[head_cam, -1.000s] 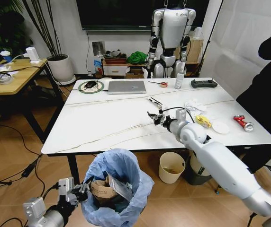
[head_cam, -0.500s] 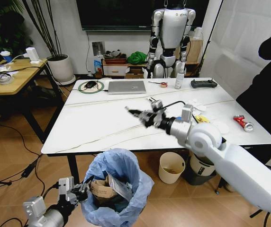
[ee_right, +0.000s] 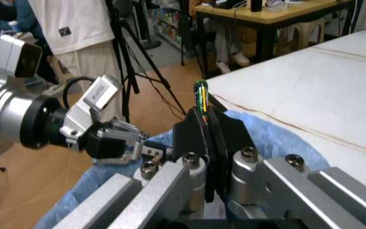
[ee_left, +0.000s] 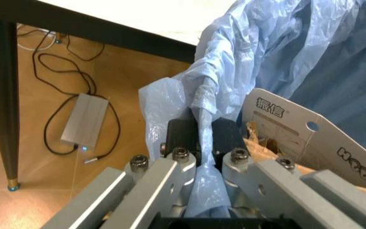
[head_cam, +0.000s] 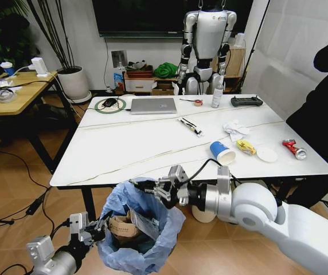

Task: Pick up the trash bin and place the trash from the table into it.

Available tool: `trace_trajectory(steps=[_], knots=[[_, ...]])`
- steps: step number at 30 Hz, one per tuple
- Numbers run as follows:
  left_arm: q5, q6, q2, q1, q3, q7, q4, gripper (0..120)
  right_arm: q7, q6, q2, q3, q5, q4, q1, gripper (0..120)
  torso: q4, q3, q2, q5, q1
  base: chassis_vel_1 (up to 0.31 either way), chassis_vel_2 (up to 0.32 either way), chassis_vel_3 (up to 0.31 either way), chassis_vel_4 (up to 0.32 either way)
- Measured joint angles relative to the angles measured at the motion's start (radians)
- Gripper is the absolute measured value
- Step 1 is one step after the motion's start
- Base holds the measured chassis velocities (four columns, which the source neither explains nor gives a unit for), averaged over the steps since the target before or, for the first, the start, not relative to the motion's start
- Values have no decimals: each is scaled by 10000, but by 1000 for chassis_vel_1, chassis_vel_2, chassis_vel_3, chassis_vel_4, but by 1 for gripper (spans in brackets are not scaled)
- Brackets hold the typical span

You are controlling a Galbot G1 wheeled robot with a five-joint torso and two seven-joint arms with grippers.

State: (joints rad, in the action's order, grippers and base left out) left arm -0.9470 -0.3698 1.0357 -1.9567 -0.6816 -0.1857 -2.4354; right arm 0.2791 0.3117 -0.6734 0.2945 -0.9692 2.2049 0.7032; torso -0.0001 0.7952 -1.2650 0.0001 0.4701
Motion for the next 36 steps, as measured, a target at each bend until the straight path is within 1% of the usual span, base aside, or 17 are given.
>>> trace_trajectory(steps=[8,10,14,16,21,23,24,28,29,30,33,36], knots=[[29,-8,39,-20,0,-9,-73,0,279,-107,185,-590,552,-33,958,0,0,0,0,0,0,0,0,0,0],[36,-11,41,-36,-1,-12,-91,0,315,-148,253,-727,672,-38,1145,2,-1,1,0,1,0,0,0,0,0],[68,-14,55,-35,3,-18,-107,0,332,-191,326,-1035,751,-56,1457,18,1,1,0,0,1,0,0,0,0],[77,-15,59,-34,11,-19,-108,0,334,-191,350,-1093,750,-55,1521,19,1,1,0,0,1,0,0,0,0],[113,-18,63,-41,30,-21,-109,0,349,-191,464,-1416,763,26,1865,38,0,1,0,0,1,0,0,0,0],[120,-18,66,-42,34,-21,-109,0,339,-197,463,-1467,764,47,1893,40,0,1,0,1,1,0,0,0,0],[130,-18,73,-42,40,-21,-109,0,306,-218,431,-1569,762,76,1916,43,0,1,0,0,1,0,0,0,0],[226,-19,105,-64,104,-15,-105,0,-270,-157,-248,-2552,139,58,1730,53,1,1,0,1,1,0,0,0,0],[258,-18,112,-70,131,-9,-95,0,-613,-86,-582,-2978,-119,-96,1605,60,3,1,0,1,0,0,0,0,0],[258,-18,112,-70,131,-9,-95,0,-613,-86,-582,-2978,-119,-96,1605,60,3,1,0,1,0,0,0,0,0],[281,-17,115,-53,170,3,-76,0,-1405,163,-1186,-3914,-279,-725,1561,73,3,1,0,0,2,0,0,0,0],[281,-15,112,-20,190,10,-64,0,-2048,474,-1556,-4595,-185,-1337,1818,82,2,2,1,0,3,0,0,0,0]])
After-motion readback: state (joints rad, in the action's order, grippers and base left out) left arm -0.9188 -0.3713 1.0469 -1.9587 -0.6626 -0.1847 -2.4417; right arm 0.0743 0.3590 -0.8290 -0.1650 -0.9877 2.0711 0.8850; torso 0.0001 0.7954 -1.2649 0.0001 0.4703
